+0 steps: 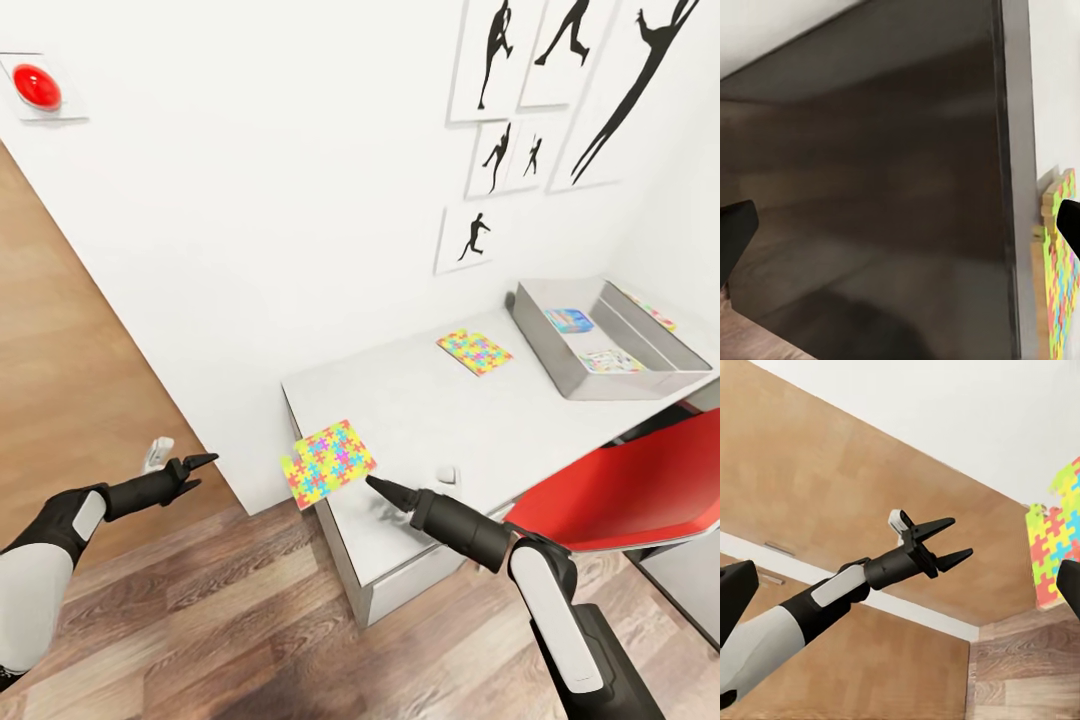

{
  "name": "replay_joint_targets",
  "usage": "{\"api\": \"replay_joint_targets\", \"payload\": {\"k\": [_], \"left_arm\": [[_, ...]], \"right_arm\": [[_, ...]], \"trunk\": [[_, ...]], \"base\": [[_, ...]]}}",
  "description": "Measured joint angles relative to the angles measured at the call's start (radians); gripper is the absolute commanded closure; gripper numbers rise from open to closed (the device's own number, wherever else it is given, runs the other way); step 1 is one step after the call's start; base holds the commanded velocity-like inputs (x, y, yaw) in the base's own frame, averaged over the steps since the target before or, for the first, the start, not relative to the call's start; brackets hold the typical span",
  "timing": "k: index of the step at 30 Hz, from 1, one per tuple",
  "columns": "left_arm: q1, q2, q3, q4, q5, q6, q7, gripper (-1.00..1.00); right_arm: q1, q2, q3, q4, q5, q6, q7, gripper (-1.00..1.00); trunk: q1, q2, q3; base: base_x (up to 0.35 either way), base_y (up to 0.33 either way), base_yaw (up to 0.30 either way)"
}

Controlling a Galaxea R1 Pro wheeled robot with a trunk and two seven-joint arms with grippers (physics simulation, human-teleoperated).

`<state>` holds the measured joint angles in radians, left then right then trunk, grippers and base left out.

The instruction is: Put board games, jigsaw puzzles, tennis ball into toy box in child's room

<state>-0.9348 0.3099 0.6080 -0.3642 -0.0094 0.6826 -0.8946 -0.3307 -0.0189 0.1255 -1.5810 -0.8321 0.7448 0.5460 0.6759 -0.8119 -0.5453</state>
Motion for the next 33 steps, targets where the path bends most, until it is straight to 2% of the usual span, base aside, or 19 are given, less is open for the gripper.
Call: {"api": "replay_joint_targets", "payload": {"k": [3, 4, 6, 7, 10, 13, 15, 20, 33], "left_arm": [[0.0, 0.0, 0.0, 0.001, 0.0, -0.001, 0.0, -1.0], [0.0, 0.0, 0.0, 0.002, 0.0, -0.001, 0.0, -1.0], [0.0, 0.0, 0.0, 0.002, 0.0, -0.001, 0.0, -1.0], [0.0, 0.0, 0.0, 0.002, 0.0, -0.001, 0.0, -1.0], [0.0, -0.001, 0.0, 0.002, 0.0, -0.001, 0.0, -1.0], [0.0, -0.004, 0.0, 0.002, 0.0, -0.001, 0.0, -1.0], [0.0, -0.005, 0.0, 0.002, 0.0, -0.001, -0.001, -1.0], [0.001, -0.006, 0.0, 0.002, 0.0, -0.001, -0.002, -1.0], [0.001, -0.007, 0.0, 0.002, 0.0, -0.001, -0.003, -1.0]], "right_arm": [[0.0, 0.0, -0.004, 0.0, -0.016, 0.064, 0.07, -1.0], [0.0, 0.0, -0.012, 0.0, -0.029, 0.091, 0.121, -1.0], [0.0, 0.0, -0.027, 0.0, -0.041, 0.108, 0.18, -1.0], [0.0, -0.001, -0.048, 0.0, -0.051, 0.121, 0.237, -1.0], [0.005, 0.0, -0.096, 0.0, -0.06, 0.137, 0.325, -1.0], [0.026, 0.0, -0.137, 0.0, -0.066, 0.143, 0.365, -1.0], [0.043, 0.0, -0.158, 0.0, -0.068, 0.148, 0.379, -1.0], [0.058, 0.003, -0.179, 0.0, -0.071, 0.18, 0.392, -1.0], [0.068, 0.015, -0.184, 0.0, -0.072, 0.193, 0.392, -1.0]], "trunk": [[0.012, -0.021, -0.009], [0.015, -0.028, -0.013], [0.023, -0.042, -0.019], [0.027, -0.049, -0.022], [0.038, -0.07, -0.031], [0.05, -0.091, -0.041], [0.058, -0.105, -0.047], [0.077, -0.14, -0.063], [0.127, -0.231, -0.104]], "base": [[0.0, 0.0, 0.0], [0.0, 0.0, 0.0], [0.0, 0.0, 0.0], [0.0, 0.0, 0.0], [0.0, 0.0, 0.0], [0.0, 0.0, 0.0], [0.0, 0.0, 0.0], [0.0, 0.0, 0.0], [0.0, 0.0, 0.0]]}}
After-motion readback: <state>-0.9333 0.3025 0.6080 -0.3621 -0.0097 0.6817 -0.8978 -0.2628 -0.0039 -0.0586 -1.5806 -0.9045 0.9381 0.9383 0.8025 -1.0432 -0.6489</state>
